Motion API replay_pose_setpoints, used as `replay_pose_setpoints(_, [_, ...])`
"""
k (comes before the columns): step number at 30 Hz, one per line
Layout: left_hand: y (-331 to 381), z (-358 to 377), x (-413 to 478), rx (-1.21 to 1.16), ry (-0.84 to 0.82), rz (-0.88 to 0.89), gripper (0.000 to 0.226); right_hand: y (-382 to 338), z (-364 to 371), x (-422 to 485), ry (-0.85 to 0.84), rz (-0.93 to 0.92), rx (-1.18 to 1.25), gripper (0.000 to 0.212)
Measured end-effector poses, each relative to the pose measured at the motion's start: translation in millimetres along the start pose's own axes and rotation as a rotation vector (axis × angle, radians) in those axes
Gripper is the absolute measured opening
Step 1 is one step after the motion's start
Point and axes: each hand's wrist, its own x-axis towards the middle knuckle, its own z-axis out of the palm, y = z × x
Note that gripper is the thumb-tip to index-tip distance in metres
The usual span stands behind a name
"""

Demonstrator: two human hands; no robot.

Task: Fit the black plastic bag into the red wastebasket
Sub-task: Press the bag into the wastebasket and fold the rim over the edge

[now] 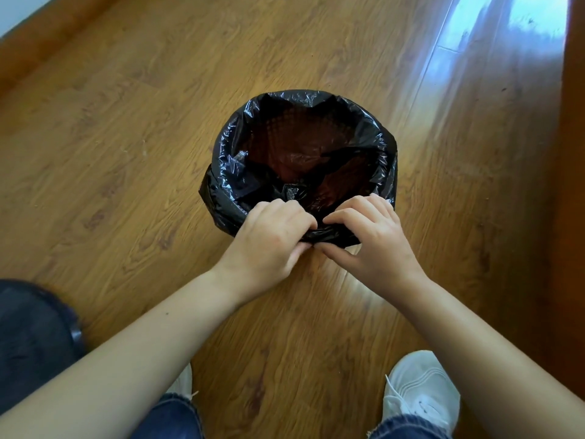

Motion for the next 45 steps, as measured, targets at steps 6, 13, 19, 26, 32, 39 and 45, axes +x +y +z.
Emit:
replay_pose_setpoints(6, [-14.6,-6.4,-6.0,-0.016,0.022,-0.028,0.014,13.7,-11.2,0.0,-0.03,0.012,-0.021,0.032])
replay_pose_setpoints(13, [-27.9,-12.3,-7.6,-0.019,0.056,-0.083,0.02,10.9,1.4,2.0,0.042,0.021,-0.086,0.017])
replay_pose_setpoints(19, [-9.7,-0.8,-1.7,-0.057,0.018,-0.038,0.028,1.0,10.5,7.8,0.085,0.038,-0.109,0.017])
replay_pose_setpoints(26, [-11.7,5.9,1.4,-0.112,0.093,-0.12,0.019,11.2,-4.4,3.3,0.01,-0.004,-0.053,0.03])
replay_pose_setpoints(32, [-22.1,1.3,-3.6,-0.085,0.109,-0.109,0.025,15.9,-7.0,1.6,-0.02,0.009,-0.05,0.026])
replay_pose_setpoints(39, [-11.7,0.8,-3.2,-0.126,0.08,-0.084,0.028,5.6,7.5,5.8,0.062,0.073,0.005,0.015])
replay_pose_setpoints(45, [-4.0,4.2,1.2,-0.218,0.092,-0.118,0.016,-1.3,5.0,2.3,0.03,0.027,0.03,0.024])
